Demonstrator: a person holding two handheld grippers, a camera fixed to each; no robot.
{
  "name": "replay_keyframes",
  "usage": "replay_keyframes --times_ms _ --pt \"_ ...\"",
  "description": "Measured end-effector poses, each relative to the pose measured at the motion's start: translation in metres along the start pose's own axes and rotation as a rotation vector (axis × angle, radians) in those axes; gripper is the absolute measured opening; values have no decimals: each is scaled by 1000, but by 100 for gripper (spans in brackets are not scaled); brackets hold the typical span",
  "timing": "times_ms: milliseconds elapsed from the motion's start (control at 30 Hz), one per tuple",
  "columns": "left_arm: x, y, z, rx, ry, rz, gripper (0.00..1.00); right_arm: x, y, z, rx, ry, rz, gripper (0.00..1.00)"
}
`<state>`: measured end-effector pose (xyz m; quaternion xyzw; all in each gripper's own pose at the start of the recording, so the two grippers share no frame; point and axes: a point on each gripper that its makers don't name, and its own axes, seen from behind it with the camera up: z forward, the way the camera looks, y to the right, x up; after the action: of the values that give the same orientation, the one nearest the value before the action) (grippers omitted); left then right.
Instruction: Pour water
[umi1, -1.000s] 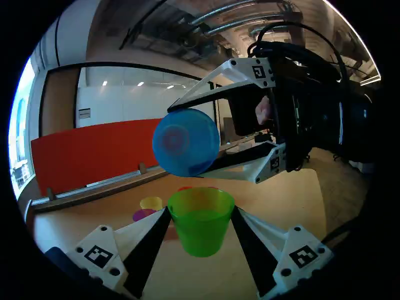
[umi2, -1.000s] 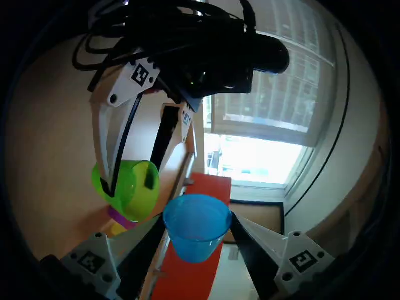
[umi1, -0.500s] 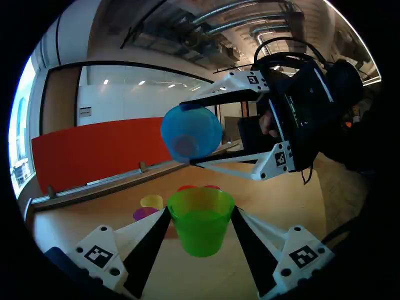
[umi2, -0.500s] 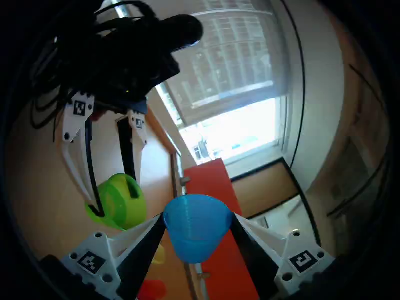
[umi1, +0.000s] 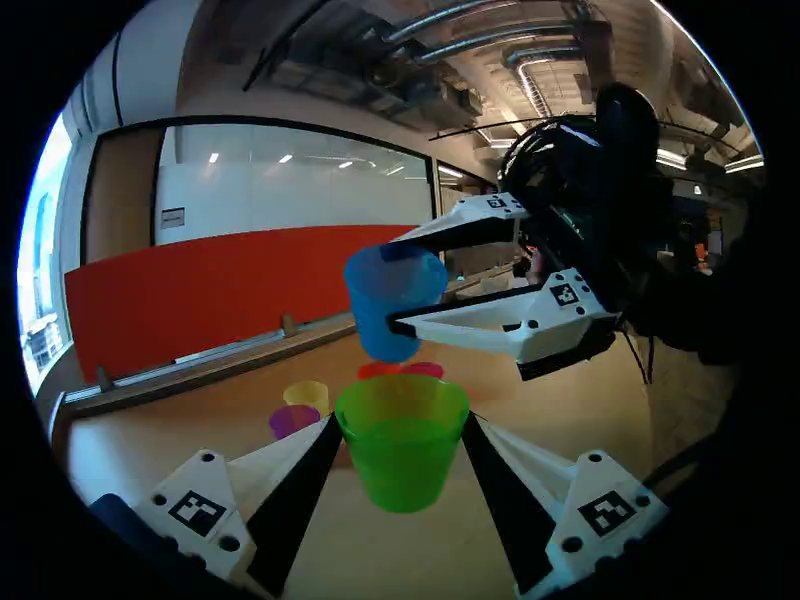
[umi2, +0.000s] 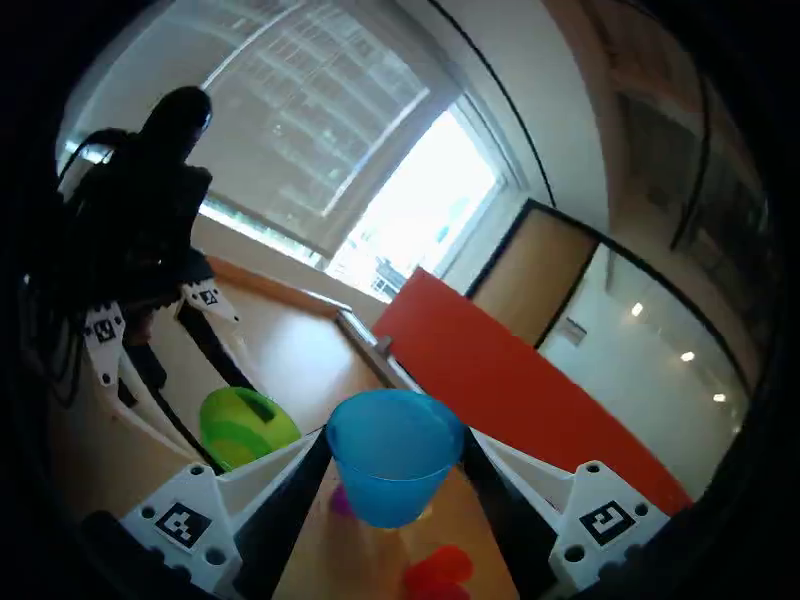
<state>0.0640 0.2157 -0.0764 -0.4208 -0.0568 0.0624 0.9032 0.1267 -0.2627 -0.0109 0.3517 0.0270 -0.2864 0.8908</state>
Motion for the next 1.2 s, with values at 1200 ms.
replay_keyframes --times_ms 1200 --pt "-40 -37 -16 68 -95 -39 86 -108 -32 -59 65 -229 540 93"
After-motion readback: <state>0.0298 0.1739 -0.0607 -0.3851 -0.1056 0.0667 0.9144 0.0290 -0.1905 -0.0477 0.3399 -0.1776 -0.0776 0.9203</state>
